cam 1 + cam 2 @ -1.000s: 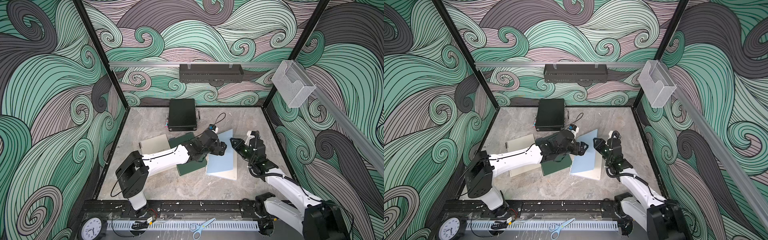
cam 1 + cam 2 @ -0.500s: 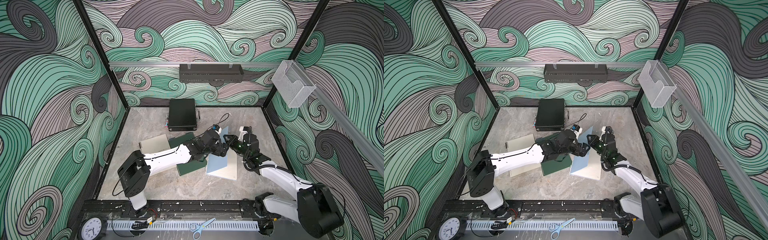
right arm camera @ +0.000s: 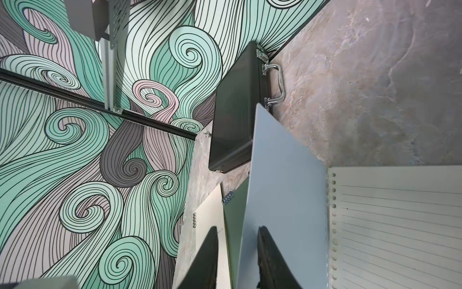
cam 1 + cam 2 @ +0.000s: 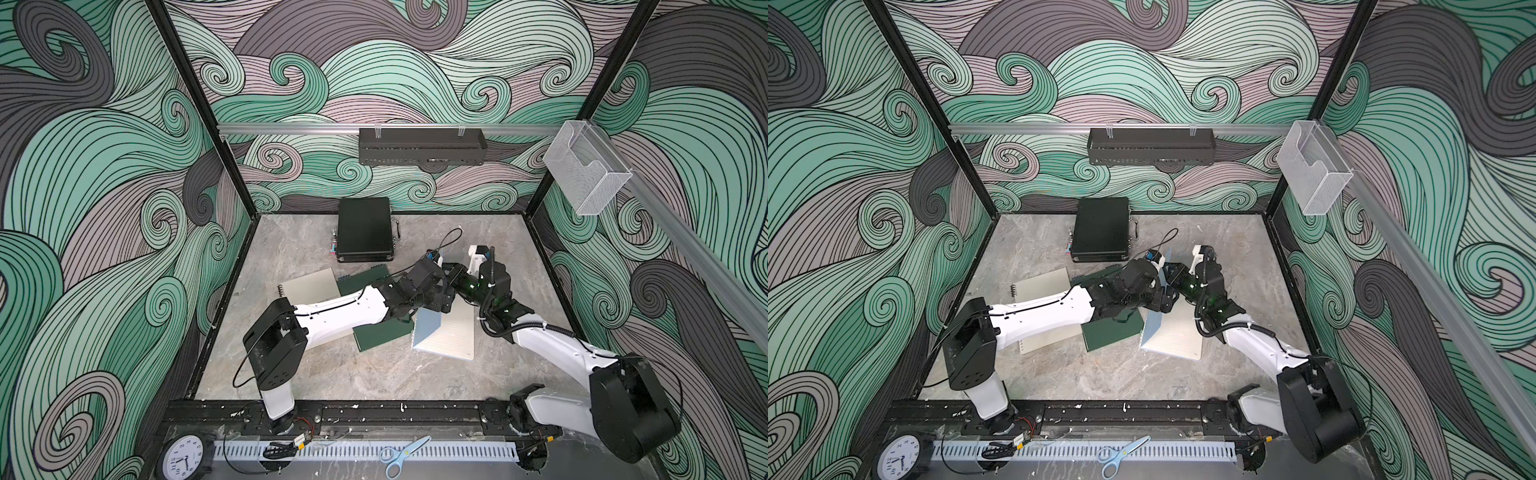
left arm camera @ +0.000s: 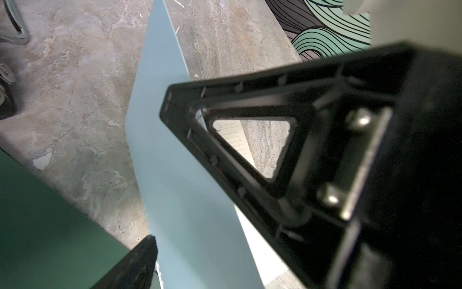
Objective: Tear off pages from different notebooks
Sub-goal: Open the notebook at the center of the board.
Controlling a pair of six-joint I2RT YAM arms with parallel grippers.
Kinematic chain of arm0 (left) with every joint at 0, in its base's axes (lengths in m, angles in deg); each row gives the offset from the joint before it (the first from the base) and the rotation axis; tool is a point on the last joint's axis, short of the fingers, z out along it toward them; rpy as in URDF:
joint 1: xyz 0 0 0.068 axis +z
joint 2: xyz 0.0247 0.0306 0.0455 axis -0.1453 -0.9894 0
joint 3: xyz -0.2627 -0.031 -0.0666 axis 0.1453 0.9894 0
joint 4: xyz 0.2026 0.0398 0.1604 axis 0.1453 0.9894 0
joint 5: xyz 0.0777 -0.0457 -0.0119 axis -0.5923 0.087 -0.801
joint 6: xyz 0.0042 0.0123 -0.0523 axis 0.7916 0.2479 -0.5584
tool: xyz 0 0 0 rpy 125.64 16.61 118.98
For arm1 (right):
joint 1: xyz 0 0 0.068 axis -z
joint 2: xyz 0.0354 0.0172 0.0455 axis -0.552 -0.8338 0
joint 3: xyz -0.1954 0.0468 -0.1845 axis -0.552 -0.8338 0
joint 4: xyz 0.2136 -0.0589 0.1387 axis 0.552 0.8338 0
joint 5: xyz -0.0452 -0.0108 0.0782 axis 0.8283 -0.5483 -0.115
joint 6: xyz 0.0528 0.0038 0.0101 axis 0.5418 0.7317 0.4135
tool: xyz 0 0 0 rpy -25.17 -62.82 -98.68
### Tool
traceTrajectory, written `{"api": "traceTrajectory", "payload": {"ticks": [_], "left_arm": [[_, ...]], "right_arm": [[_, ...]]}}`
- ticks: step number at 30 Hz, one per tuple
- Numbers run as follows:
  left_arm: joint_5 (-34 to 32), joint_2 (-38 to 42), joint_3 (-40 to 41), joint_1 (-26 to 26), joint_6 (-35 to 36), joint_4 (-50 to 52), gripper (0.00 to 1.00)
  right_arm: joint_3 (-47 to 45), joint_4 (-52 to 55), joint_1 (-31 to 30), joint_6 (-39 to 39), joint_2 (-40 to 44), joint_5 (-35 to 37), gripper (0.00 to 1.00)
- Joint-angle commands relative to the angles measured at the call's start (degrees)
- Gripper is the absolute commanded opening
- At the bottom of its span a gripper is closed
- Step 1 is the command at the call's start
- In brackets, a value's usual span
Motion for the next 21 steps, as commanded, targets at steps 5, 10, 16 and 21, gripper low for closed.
{"api": "traceTrajectory", "payload": {"ticks": [5,10,16,21], "left_arm": [[-3.99,-0.54,-1.71,1.21,-1.92,2.21,0.74],[-5.28,-0.09,-1.42,2.15,-2.81,3.26,0.65],[-6.00,-0.52,-1.87,3.31,-4.33,5.42,0.52],[-6.08,-1.09,-2.66,4.16,-4.15,6.52,0.38]], "right_arm": [[1.33,-2.78,-0.64,1.23,-0.63,-1.54,0.28],[2.04,-2.46,-0.97,0.92,-1.06,-1.33,0.29],[2.47,-0.27,-1.50,0.40,-0.25,0.33,0.31],[3.03,4.19,-1.52,-0.60,1.78,3.71,0.36]]}}
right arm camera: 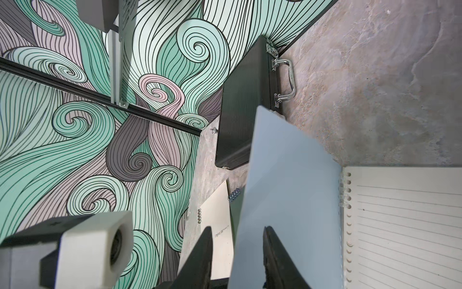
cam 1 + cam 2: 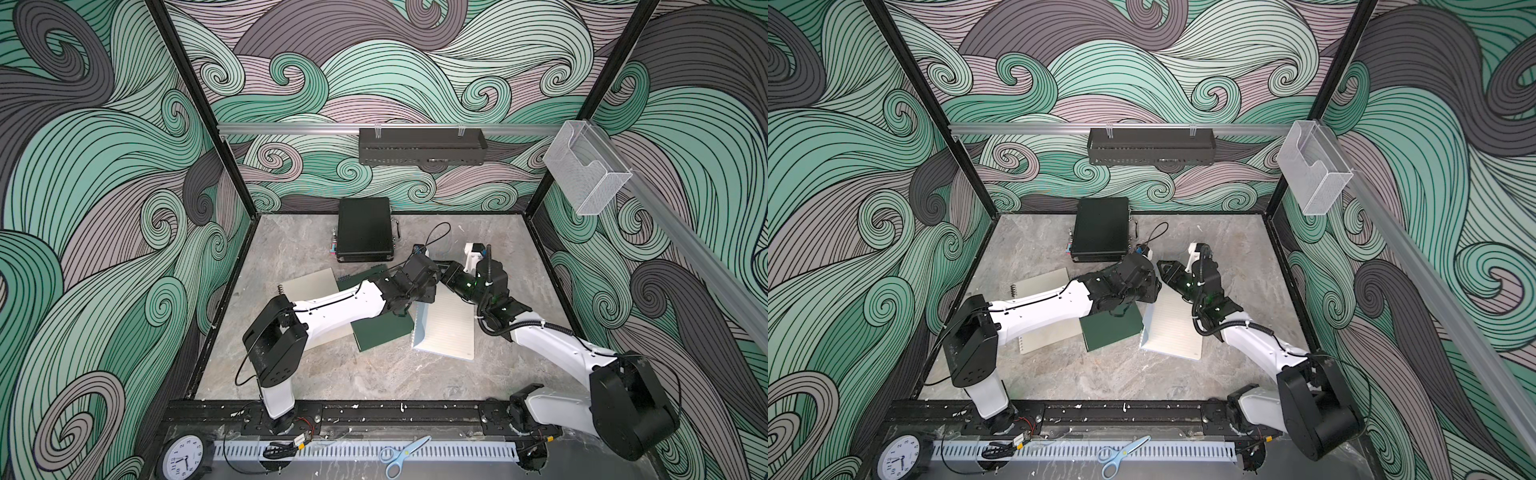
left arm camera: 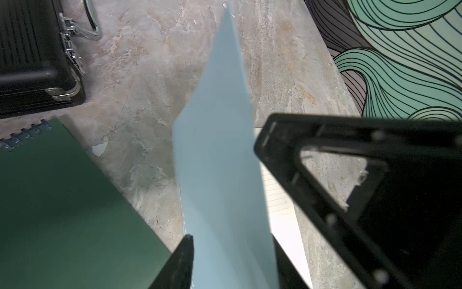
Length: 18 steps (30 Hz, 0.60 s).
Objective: Tear off pages from different notebooks
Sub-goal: Open the notebook at the center of the board.
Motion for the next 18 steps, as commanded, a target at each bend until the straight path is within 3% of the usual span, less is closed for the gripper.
{"api": "traceTrajectory", "payload": {"ticks": [1,9,13,14,16,18], "left_arm": [[-1.54,-0.92,-2.23,0.91,-0.06,3.19,0.36],[-1.34,-1.21,-2.93,1.96,0.27,4.36,0.21],[-0.22,-1.03,-2.66,2.17,1.03,4.28,0.18],[0.54,-0.97,-2.64,2.31,1.44,3.97,0.20],[1.11,-0.85,-2.68,2.59,1.92,3.75,0.35],[0.97,-0.81,-2.57,2.66,2.54,3.39,0.45]], "right_arm": [[1.70,4.49,-0.19,-0.15,2.50,3.92,0.38],[7.85,19.28,-0.36,-0.83,7.89,6.35,0.48],[9.92,23.68,-1.73,-0.11,12.14,5.98,0.66],[10.15,24.17,-2.15,-0.11,13.21,5.75,0.67],[10.72,25.27,-2.77,-0.19,15.19,5.81,0.75],[10.52,25.75,-3.34,-0.39,17.19,6.03,0.77]]}}
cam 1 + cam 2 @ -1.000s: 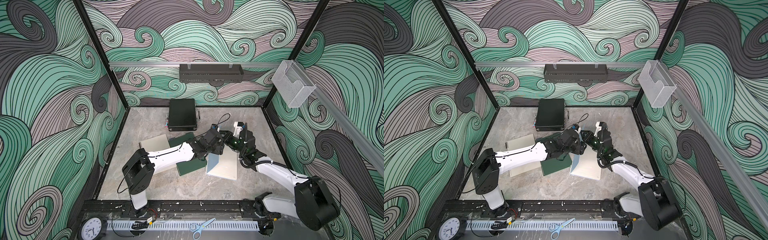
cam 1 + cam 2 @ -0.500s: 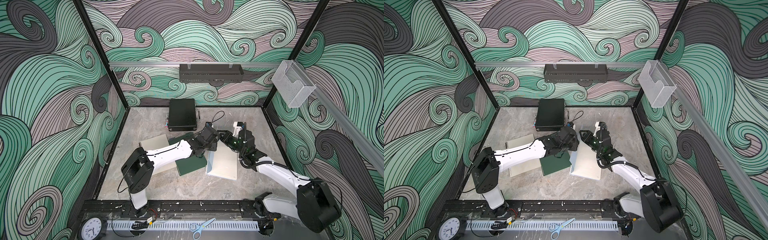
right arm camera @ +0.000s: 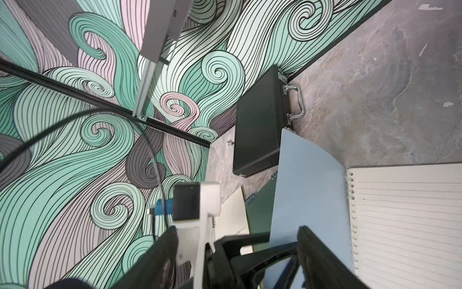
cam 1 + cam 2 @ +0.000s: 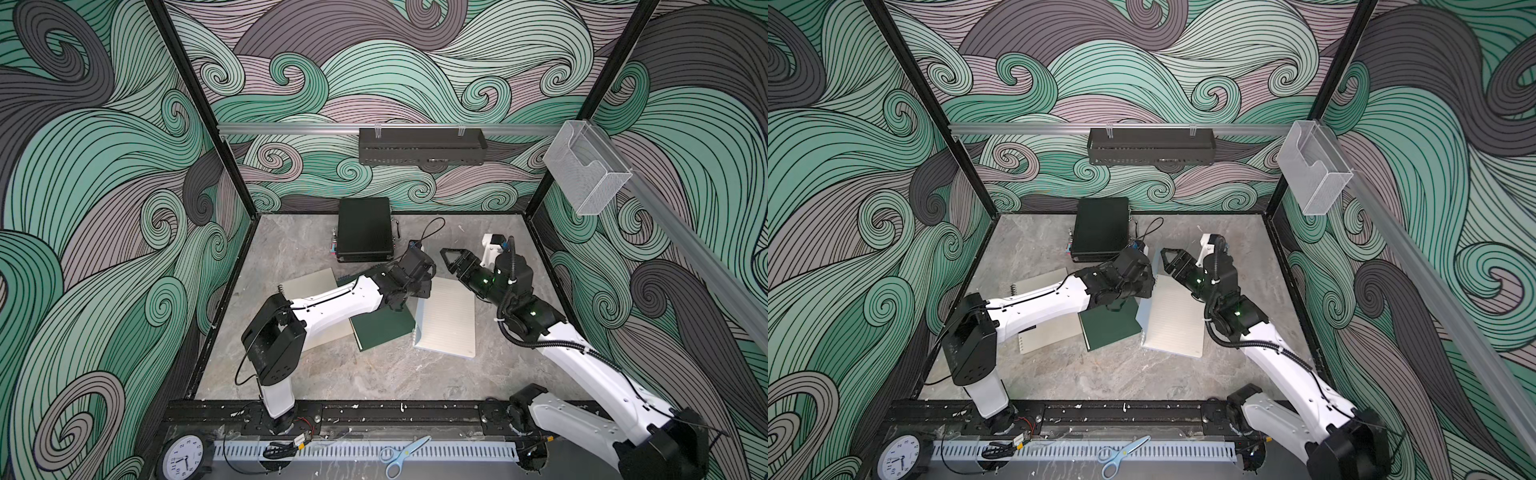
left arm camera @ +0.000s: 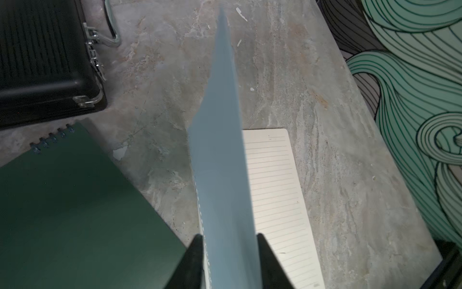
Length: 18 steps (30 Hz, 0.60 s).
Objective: Tear off pages from different notebooks
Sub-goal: Open the notebook at the center of the board.
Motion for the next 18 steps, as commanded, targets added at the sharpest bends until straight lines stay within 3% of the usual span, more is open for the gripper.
{"api": "traceTrajectory", "payload": {"ticks": [1,8,18], "left_arm": [[0.27,-0.96,-1.45,0.71,1.87,1.28,0.47],[0.62,-3.76,-3.81,1.20,2.50,2.32,0.41],[0.63,-3.49,-2.81,2.37,2.04,2.59,0.25]], "right_arm": [[0.32,3.46,-0.98,0.10,3.15,0.95,0.78],[-4.58,0.45,-1.21,-1.84,6.35,7.97,0.88],[1.73,2.06,-1.43,-3.31,-6.43,0.18,0.88]]}}
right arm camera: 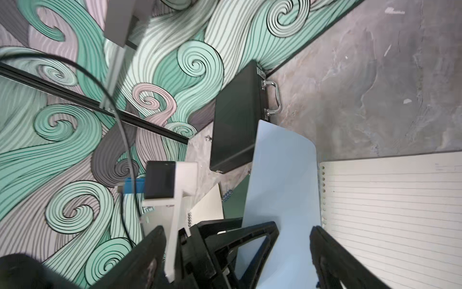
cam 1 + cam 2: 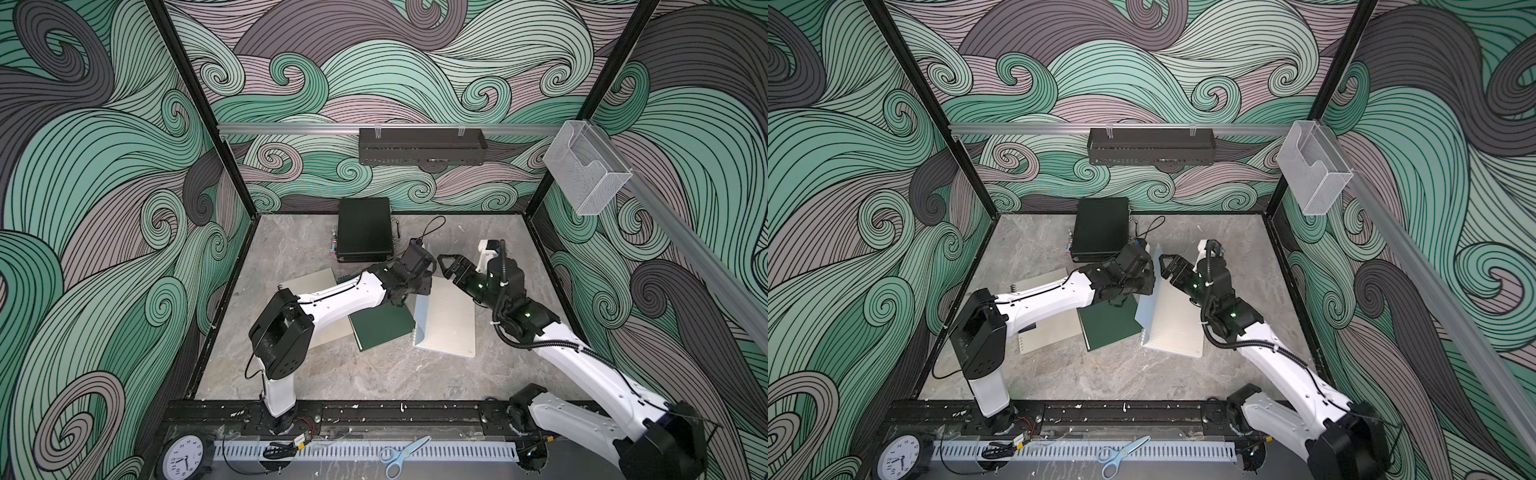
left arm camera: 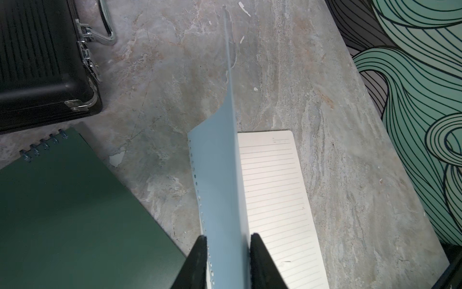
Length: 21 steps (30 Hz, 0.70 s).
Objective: Tear off pages from different notebooks
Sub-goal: Open the notebook at the center of the board.
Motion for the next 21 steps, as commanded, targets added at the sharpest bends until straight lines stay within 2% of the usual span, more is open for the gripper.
{"api": "traceTrajectory", "payload": {"ticks": [1,5,11,14,21], "left_arm": [[-0.68,-0.42,-0.25,0.94,0.66,2.24,0.22],[-0.83,-0.56,-0.37,1.19,0.72,2.27,0.18],[-0.70,-1.07,-0.71,1.79,0.78,2.27,0.13],[-0.62,-1.34,-1.20,1.96,0.85,3.04,0.00],[-1.49,-1.48,-1.47,2.24,0.53,3.68,0.00]], "right_arm": [[3.47,1.29,-0.39,-0.26,-2.49,-3.38,0.87],[3.27,-0.55,-0.36,-1.09,-3.17,-4.99,0.89],[0.71,-0.46,-0.45,-0.47,0.21,-0.99,0.90],[0.36,-0.54,-0.49,-1.58,0.85,0.50,0.91],[0.87,2.94,-0.57,-2.65,1.09,3.22,0.91]]}}
